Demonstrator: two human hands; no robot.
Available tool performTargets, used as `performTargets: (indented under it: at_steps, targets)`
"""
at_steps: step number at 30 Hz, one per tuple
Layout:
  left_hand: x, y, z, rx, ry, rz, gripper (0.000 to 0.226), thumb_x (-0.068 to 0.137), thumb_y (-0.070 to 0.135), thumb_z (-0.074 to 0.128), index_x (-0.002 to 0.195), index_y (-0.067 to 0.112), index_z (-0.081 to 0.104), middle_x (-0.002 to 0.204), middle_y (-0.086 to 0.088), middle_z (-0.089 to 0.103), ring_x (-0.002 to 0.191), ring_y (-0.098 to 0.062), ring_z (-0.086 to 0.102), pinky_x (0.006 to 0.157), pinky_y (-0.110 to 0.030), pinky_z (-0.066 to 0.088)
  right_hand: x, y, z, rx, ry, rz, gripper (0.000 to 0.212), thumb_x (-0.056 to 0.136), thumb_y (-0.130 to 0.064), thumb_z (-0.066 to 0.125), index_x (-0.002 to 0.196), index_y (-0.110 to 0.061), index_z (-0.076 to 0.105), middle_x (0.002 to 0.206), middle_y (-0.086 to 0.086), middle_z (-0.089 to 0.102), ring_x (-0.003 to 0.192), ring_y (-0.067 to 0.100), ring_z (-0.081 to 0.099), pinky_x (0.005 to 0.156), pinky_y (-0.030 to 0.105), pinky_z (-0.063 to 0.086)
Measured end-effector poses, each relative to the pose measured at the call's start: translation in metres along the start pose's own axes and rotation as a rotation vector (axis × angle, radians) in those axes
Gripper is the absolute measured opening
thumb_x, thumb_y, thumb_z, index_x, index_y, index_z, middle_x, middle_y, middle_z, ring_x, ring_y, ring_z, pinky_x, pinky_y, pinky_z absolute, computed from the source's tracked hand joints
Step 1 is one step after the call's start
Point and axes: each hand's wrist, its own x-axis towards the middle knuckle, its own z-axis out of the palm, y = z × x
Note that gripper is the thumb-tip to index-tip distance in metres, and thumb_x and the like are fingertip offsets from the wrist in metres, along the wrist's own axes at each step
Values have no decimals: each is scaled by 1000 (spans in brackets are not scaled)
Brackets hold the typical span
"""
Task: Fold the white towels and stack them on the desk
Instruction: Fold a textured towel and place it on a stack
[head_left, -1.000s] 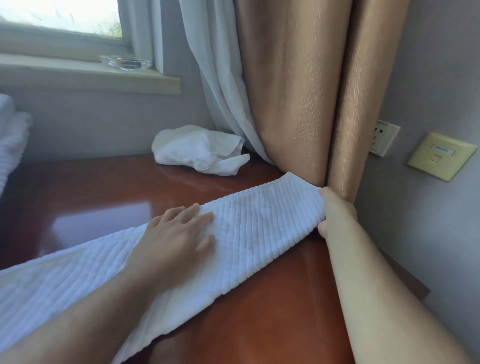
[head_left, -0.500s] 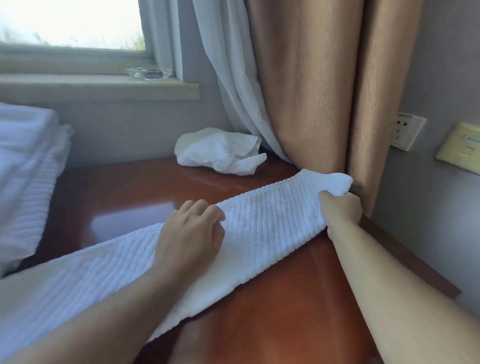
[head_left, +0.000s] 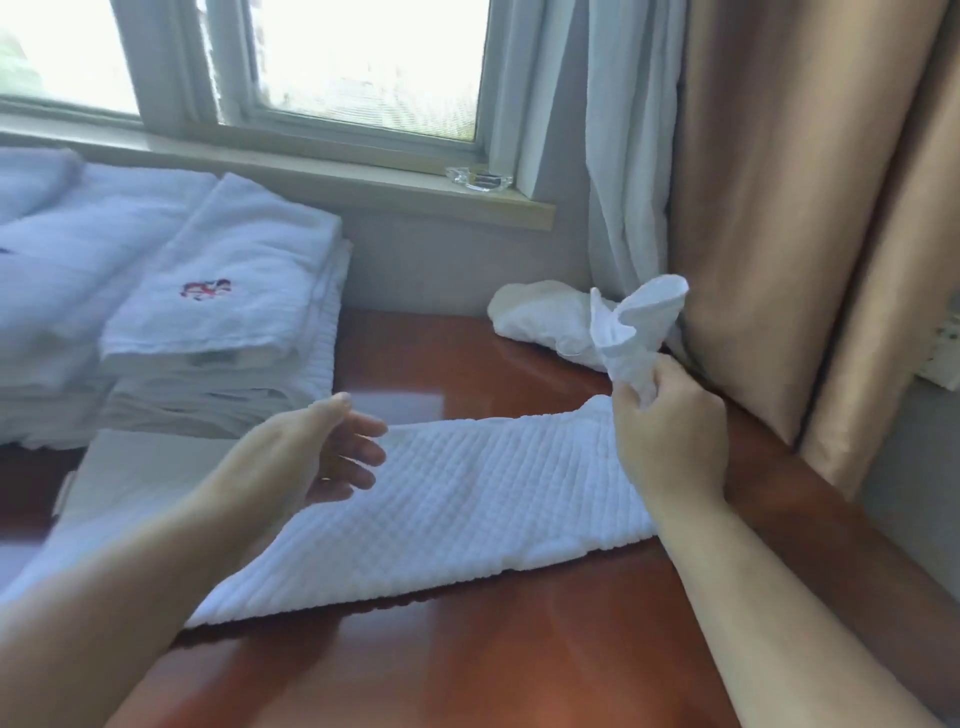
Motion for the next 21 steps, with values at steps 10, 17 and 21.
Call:
performTargets:
  at_steps: [10, 17, 21]
  targets:
    - [-50, -5, -76, -419, -182, -328, 60, 88, 66, 55, 112, 15, 77, 110, -5, 72, 98, -25, 71, 75, -36, 60, -147, -150, 43, -88, -295, -851, 52, 51, -15, 89, 101, -17, 77, 65, -4, 64, 51, 20, 59, 42, 28, 41]
    - [-52, 2, -79, -416, -47, -356, 46, 89, 26, 70, 125, -1, 62, 118, -23, 70, 96, -32, 73, 77, -39, 60, -156, -149, 57, 26, -250, -816, 42, 65, -11, 87, 106, -11, 78, 79, -2, 74, 59, 21, 66, 45, 31, 51]
    - [-44, 5, -76, -162, 124, -247, 64, 84, 15, 79, 135, 28, 43, 117, -16, 67, 81, -18, 75, 70, -35, 61, -157, -144, 56, 39, -266, -784, 34, 75, -16, 78, 108, -11, 78, 87, -2, 76, 64, 20, 70, 44, 34, 53]
